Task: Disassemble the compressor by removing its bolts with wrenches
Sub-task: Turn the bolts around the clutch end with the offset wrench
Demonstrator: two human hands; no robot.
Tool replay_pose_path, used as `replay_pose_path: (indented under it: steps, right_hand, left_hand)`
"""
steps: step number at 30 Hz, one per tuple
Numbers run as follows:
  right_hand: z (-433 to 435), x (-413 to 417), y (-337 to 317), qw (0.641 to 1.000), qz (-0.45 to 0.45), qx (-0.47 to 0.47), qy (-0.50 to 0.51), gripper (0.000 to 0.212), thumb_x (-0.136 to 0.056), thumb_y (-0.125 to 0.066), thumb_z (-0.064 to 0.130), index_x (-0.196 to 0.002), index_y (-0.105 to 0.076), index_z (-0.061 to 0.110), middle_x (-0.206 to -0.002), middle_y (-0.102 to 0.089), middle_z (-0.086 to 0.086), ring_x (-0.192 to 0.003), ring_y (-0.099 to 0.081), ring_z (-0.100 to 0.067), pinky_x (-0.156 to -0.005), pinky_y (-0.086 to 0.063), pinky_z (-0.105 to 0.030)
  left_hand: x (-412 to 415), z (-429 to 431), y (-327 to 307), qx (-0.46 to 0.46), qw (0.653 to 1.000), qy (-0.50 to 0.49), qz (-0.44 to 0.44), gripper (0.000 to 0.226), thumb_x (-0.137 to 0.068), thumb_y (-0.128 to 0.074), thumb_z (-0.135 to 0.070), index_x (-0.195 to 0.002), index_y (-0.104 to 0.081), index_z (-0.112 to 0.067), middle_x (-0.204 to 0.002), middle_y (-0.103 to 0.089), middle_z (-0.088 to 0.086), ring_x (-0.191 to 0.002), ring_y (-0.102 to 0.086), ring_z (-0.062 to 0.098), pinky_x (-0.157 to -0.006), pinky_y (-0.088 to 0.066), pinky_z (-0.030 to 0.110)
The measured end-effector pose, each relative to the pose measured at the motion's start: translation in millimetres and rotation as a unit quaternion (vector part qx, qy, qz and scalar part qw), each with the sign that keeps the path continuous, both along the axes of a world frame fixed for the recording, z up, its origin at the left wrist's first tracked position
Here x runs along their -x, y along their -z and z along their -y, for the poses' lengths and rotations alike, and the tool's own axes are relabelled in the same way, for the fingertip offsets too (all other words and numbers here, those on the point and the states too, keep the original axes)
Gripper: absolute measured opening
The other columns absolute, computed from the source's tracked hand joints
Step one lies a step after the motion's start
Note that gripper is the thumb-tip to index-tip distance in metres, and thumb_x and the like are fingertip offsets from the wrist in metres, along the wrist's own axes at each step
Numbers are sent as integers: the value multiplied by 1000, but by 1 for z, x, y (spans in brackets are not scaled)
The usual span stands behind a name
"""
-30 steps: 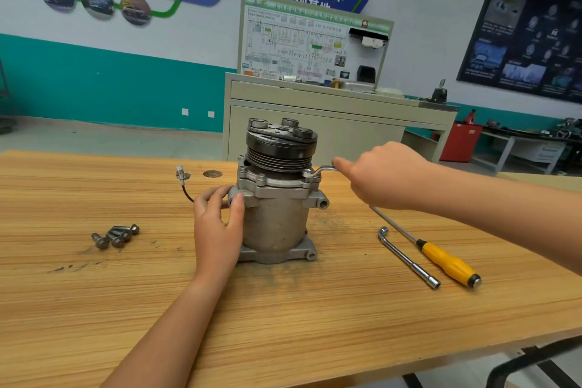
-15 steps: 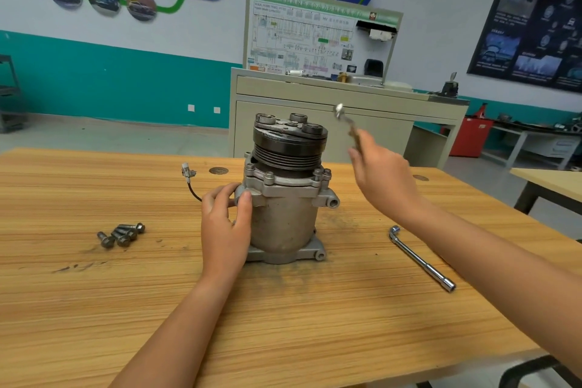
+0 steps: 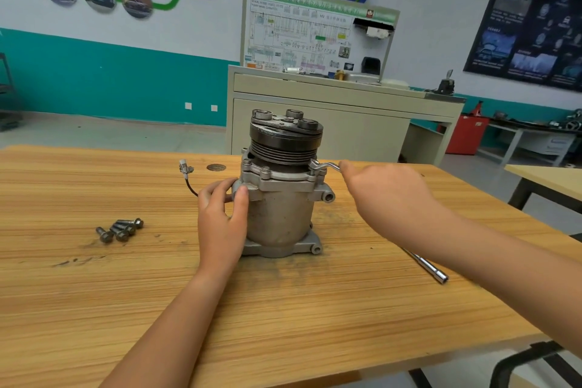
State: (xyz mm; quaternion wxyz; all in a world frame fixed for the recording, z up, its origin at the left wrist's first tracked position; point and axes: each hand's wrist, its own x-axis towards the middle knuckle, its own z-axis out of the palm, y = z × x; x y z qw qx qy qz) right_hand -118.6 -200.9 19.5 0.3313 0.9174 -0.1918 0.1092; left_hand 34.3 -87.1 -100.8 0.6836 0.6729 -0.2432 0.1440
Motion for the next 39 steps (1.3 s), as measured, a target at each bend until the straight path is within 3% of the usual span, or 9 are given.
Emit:
replay_pose_path:
  steps: [5, 15, 17, 19, 20, 23, 28, 32, 39]
  right_hand:
    - [-10, -5, -7, 991, -98, 92, -22, 51, -86, -44, -8, -135, -30, -8, -56, -25, -3, -41, -25, -17, -37, -17, -26]
    - [46, -12, -17, 985, -79, 121, -94, 52, -87, -45, 3, -136, -28, 12, -63, -45, 2, -46, -40, -14, -38, -25, -25]
    - [60, -17, -17, 984, -73, 113, -115, 49, -89, -47, 6, -135, -32, 14, -78, -59, 1, -68, -56, -18, -70, -47, -34]
    - [74, -27, -14, 984, -29, 121, -130, 42, -87, -52, 4, -128, -45, 12, -94, -68, -2, -100, -60, -23, -106, -20, -55]
    - [77, -34, -9, 980, 17, 126, -152, 36, -84, -57, -1, -118, -55, 7, -93, -70, -7, -105, -60, -26, -106, -14, -62]
    - [77, -56, 9, 959, 151, 95, -221, 26, -62, -73, -15, -83, -69, -1, -75, -71, -14, -88, -68, -33, -87, -29, -73]
    - [74, -70, 26, 959, 194, -110, -177, 22, -94, -49, 10, -112, -61, 6, -101, -69, -10, -100, -63, -24, -109, -19, -46]
    - [63, -29, 11, 889, 320, -280, -172, 26, -99, -37, 20, -118, -48, 7, -68, -57, -5, -63, -59, -26, -62, -49, -40]
    - [21, 16, 1, 986, 110, -124, -29, 34, -96, -38, 14, -129, -38, 22, -58, -37, 5, -49, -33, -10, -41, -21, -26]
  left_hand:
    - [1, 0, 0, 8, 1000, 9, -16, 30, -95, -50, -27, -122, -57, -16, -119, -43, -7, -96, -49, -3, -89, -40, 24]
    - [-1, 0, -1, 11, 1000, 12, -14, 26, -94, -50, -27, -119, -58, -20, -118, -43, -8, -96, -49, -6, -88, -39, 24]
    - [-1, 0, -1, 11, 1000, 12, -15, 28, -94, -50, -27, -120, -57, -19, -118, -43, -8, -97, -48, -7, -87, -39, 23]
    - [-1, 0, 0, 14, 1000, 15, -19, 25, -94, -50, -28, -118, -57, -23, -117, -43, -9, -98, -48, -7, -87, -39, 23]
    - [-1, 0, 0, 15, 1000, 17, -21, 25, -94, -51, -28, -118, -56, -24, -117, -43, -9, -98, -49, -7, -87, -39, 23]
    - [-1, 0, 1, 17, 999, 17, -25, 25, -94, -51, -29, -118, -56, -24, -117, -43, -11, -101, -49, -6, -90, -41, 25]
    - [-1, -1, 0, 16, 999, 19, -22, 21, -94, -51, -29, -114, -55, -29, -114, -43, -14, -99, -48, -9, -90, -42, 26]
    - [-1, 0, -1, 13, 1000, 15, -21, 24, -94, -50, -28, -117, -56, -24, -117, -43, -10, -100, -51, -1, -95, -44, 33]
    - [0, -1, -1, 6, 1000, 7, -19, 29, -94, -49, -29, -120, -57, -19, -119, -44, -8, -105, -49, 7, -99, -43, 42]
